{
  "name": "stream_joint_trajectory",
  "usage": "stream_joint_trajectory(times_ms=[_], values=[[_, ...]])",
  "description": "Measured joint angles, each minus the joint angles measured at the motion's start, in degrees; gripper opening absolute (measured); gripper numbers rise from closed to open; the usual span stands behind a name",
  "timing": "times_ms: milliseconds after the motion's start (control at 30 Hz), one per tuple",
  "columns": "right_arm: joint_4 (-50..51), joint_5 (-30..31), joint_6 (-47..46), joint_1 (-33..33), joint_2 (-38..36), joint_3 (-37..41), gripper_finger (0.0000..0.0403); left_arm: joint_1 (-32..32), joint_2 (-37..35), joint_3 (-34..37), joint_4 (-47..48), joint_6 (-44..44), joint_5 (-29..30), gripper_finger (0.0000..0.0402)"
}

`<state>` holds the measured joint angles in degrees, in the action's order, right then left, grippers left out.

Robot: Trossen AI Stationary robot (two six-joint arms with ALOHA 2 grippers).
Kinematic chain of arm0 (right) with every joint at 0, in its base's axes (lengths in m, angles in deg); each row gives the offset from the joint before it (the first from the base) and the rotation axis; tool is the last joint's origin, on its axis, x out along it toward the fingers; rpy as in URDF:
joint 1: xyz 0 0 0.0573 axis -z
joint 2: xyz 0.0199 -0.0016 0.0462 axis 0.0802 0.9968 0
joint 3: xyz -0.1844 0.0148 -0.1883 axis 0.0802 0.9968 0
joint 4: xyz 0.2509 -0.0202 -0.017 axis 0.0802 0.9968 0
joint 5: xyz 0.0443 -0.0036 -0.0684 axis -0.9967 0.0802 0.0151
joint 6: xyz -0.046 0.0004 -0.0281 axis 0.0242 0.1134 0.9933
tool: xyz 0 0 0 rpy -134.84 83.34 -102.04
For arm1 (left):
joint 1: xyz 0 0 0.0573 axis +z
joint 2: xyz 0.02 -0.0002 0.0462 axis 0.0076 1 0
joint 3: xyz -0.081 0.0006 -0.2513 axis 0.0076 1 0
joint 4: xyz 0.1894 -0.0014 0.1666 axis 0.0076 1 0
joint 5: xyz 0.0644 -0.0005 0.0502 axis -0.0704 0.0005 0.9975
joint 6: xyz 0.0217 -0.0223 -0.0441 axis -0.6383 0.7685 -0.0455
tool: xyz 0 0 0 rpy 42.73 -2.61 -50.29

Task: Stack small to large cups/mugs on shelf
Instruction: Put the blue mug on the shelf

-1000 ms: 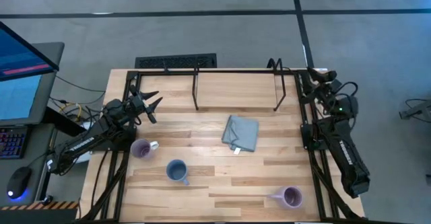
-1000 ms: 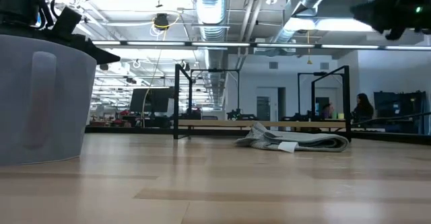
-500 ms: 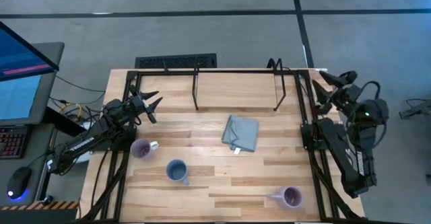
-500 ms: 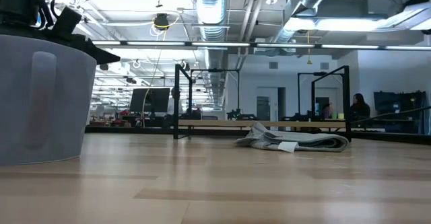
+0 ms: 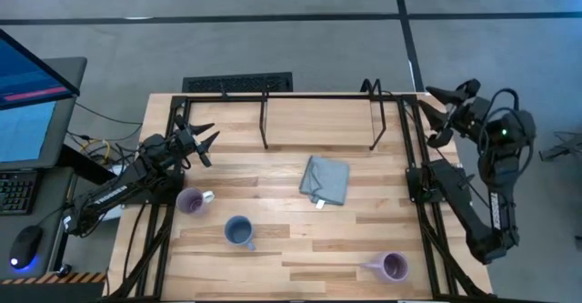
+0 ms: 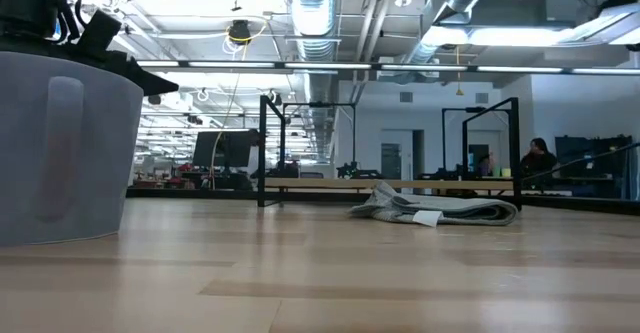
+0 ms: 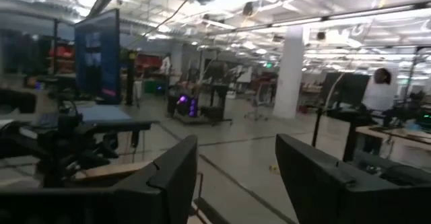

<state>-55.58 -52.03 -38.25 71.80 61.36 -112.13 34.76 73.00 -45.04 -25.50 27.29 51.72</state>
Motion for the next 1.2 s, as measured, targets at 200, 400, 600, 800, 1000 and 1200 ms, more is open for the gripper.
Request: stream_joint_trajectory(times_ms=[200,400,600,800,1000,1200], values=[[-0.09,-1.48,2.98,-1.44,4.64,-3.57,0.0221,0.00,0.01,0.01,-0.02,0.03,0.00,0.0139],[-2.20,-1.31,3.03,-4.90,8.62,-5.59,0.0221,0.00,-0.02,0.00,-0.02,0.06,0.02,0.0139],[-9.50,-0.21,2.96,-11.51,16.51,-7.15,0.0221,0.00,0.00,-0.01,-0.04,0.14,0.04,0.0139],[-10.39,7.70,10.07,-26.17,27.14,-8.85,0.0221,0.00,-0.01,-0.01,-0.04,-0.18,0.04,0.0139],[-6.70,24.06,22.06,-47.52,37.50,-12.81,0.0221,0.00,0.01,-0.02,-0.02,-0.46,0.07,0.0139],[6.25,42.69,24.51,-65.09,45.01,-20.36,0.0221,0.00,0.01,0.00,0.02,-0.47,0.28,0.0139]])
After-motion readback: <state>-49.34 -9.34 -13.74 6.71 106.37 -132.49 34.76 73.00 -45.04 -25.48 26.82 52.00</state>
